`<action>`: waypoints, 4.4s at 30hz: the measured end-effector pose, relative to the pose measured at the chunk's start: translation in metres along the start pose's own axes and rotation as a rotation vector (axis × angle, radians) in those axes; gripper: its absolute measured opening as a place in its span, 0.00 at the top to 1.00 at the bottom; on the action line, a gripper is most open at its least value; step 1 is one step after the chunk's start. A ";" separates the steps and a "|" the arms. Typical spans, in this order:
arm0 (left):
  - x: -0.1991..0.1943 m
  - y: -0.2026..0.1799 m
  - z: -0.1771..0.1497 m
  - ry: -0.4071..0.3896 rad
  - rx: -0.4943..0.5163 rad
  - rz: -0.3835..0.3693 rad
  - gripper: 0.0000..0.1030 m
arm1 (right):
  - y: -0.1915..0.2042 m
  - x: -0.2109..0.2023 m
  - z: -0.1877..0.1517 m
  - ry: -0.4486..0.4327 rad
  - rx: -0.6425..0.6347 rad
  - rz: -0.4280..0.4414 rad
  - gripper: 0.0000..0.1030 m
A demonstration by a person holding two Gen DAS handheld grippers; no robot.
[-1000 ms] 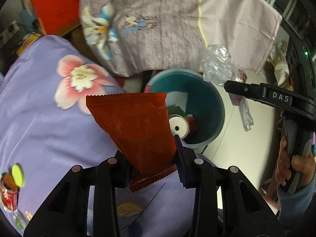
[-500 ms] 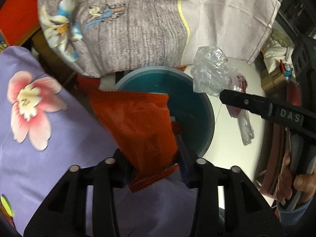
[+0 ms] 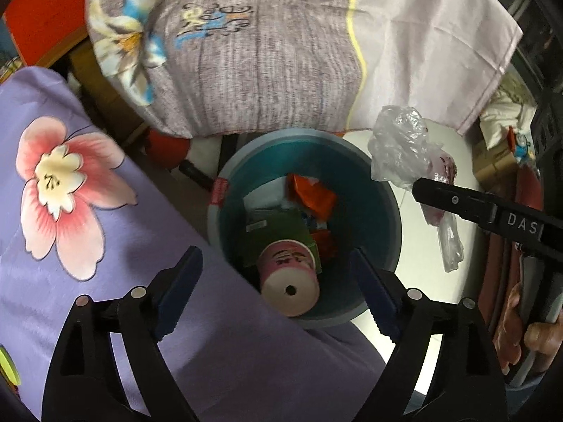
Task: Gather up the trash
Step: 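Carry the wrapper and plastic bag over the teal bucket and release both, then move both tools back over the tablecloth toward the cola can, then grasp the green snack packet with the left tool while the right tool grasps the red cola can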
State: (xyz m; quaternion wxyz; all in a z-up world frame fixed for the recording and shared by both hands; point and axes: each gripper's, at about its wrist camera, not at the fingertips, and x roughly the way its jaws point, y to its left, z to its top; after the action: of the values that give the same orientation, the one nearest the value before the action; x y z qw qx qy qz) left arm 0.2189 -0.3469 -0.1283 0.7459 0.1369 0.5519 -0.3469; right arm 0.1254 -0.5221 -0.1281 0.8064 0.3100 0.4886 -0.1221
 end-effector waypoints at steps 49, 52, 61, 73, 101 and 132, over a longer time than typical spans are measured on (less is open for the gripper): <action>-0.147 0.161 -0.167 -0.132 -0.367 0.185 0.10 | 0.228 0.021 -0.089 0.161 -0.395 0.116 0.21; -0.162 0.179 -0.188 -0.156 -0.405 0.190 0.10 | 0.257 0.021 -0.109 0.174 -0.441 0.114 0.21; -0.204 0.244 -0.262 -0.225 -0.549 0.207 0.10 | 0.345 0.028 -0.161 0.224 -0.590 0.107 0.21; -0.250 0.332 -0.372 -0.283 -0.736 0.272 0.10 | 0.453 0.055 -0.240 0.326 -0.756 0.105 0.21; -0.207 0.335 -0.375 -0.230 -0.788 0.299 0.45 | 0.479 0.070 -0.251 0.341 -0.702 0.077 0.21; -0.269 0.404 -0.442 -0.330 -0.908 0.251 0.56 | 0.592 0.134 -0.353 0.260 -1.909 -0.056 0.21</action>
State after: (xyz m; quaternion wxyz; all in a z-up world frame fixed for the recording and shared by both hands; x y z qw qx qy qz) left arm 0.1269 0.3027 -0.1092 0.8436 -0.1930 0.5010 0.0040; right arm 0.2357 0.1717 -0.1351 0.6550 -0.4774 0.4748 0.3428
